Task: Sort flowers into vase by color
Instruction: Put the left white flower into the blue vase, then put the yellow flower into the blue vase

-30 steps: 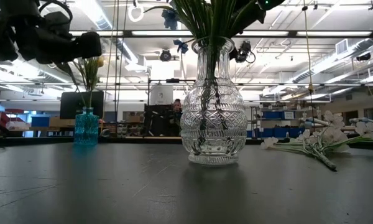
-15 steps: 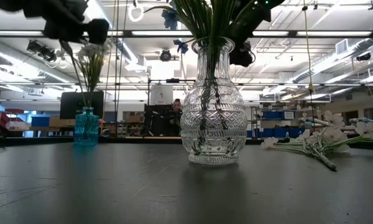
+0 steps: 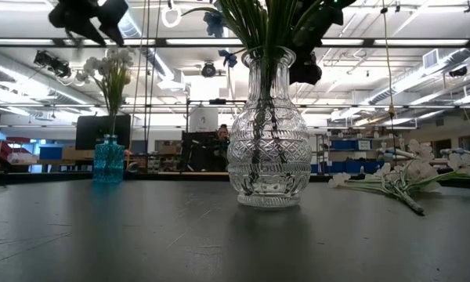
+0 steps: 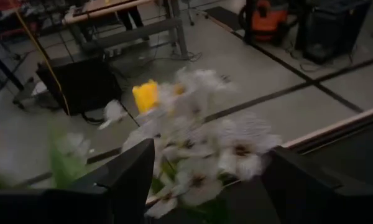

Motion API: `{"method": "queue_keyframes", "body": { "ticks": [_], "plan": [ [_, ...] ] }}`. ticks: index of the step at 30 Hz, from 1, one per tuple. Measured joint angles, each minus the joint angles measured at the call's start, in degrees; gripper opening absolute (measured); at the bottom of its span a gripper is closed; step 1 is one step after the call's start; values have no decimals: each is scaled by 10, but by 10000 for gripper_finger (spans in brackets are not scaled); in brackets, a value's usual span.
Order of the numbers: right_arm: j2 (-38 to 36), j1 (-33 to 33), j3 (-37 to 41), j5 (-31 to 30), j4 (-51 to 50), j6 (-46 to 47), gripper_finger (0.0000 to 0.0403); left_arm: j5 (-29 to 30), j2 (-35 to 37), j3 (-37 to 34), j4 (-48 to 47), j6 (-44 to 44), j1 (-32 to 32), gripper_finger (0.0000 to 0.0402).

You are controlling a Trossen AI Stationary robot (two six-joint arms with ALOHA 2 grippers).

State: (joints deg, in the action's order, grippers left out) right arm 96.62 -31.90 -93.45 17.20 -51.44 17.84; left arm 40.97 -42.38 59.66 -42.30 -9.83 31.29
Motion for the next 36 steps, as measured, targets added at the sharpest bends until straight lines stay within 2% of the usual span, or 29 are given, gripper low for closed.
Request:
{"method": "queue_keyframes", "body": {
  "ticks": [4, 8, 12, 19, 25, 31, 36],
  "plan": [
    [0, 0, 0, 4, 0, 0, 201, -2, -35, 2, 12, 33, 4, 284],
    [0, 0, 0, 4, -1, 0, 201, -4, -71, -13, 9, 19, 20, 284],
    [0, 8, 0, 2, -20, 0, 201, -13, -79, -13, 47, 10, 12, 284],
    [0, 26, 0, 4, -56, -31, 201, -62, -61, 8, 71, -37, -30, 284],
    [0, 40, 0, 22, -30, -49, 201, -127, -52, 42, 65, -74, -87, 281],
    [0, 56, 0, 138, 86, -37, 201, -215, -52, 78, 98, -72, -135, 261],
    [19, 95, 0, 154, 282, 48, 201, -294, -64, 79, 233, -24, -163, 246]
  ]
}}
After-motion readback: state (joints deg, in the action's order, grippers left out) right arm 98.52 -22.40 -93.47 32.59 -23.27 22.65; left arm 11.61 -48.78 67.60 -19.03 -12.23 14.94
